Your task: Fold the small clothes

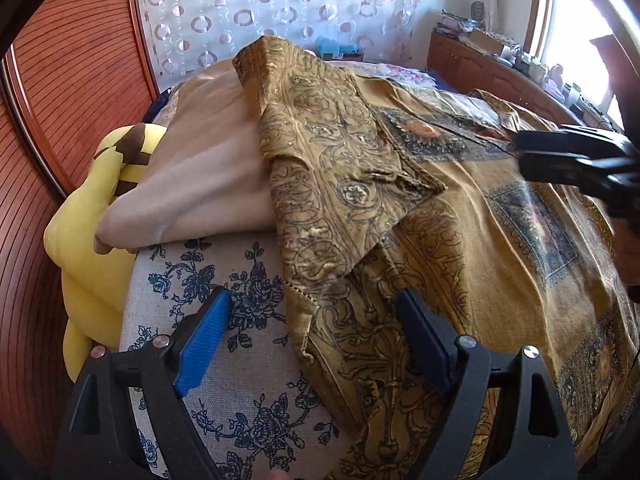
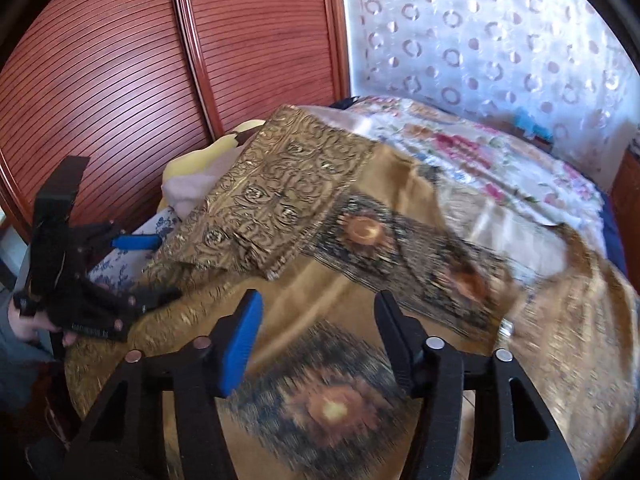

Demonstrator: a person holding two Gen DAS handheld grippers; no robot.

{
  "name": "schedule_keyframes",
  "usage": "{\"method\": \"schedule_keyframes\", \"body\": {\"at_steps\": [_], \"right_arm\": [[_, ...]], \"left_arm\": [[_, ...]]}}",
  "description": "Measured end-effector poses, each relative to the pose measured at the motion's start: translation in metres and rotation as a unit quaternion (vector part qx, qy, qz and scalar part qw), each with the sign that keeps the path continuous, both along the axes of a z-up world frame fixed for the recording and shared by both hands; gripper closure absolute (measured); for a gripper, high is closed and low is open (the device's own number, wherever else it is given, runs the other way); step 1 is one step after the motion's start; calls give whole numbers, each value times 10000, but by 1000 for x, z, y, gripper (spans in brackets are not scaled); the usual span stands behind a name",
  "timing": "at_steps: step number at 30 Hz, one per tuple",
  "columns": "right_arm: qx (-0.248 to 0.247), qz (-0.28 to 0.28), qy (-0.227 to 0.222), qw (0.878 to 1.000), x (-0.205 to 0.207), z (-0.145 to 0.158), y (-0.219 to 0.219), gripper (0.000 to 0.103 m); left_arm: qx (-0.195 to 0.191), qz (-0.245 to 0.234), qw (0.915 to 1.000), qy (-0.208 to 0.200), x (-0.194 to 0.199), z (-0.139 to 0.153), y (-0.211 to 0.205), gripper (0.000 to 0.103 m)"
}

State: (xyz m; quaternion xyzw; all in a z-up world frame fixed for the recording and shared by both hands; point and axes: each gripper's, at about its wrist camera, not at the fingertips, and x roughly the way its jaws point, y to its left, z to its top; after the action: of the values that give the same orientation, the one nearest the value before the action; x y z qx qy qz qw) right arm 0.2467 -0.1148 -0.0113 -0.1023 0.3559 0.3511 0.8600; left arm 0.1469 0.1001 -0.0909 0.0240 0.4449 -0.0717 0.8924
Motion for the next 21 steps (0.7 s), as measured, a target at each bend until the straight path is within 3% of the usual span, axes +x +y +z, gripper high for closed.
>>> {"method": "schedule_keyframes", "body": {"at_steps": [10,15,16,20,21], "right_arm": [[-37,58,378,9993,71,-26,63,44],[-173,-32,495,9986,96,-39,84,53],[-166,-55,507,9986,99,-41,87,55],[-380,-233,373,9983,103,-42,91,94],[-312,-195,443,9983,105,-43,90,94]], "left_arm": [[-14,43,10000,-40,-3,-1,1,15],[-22,21,10000,-65,-5,-1,2,15],[-20,18,10000,-65,-5,-2,1,15],[-25,-25,10000,-58,-6,-2,2,15],[-19,-26,10000,-58,-6,-2,2,15]]}}
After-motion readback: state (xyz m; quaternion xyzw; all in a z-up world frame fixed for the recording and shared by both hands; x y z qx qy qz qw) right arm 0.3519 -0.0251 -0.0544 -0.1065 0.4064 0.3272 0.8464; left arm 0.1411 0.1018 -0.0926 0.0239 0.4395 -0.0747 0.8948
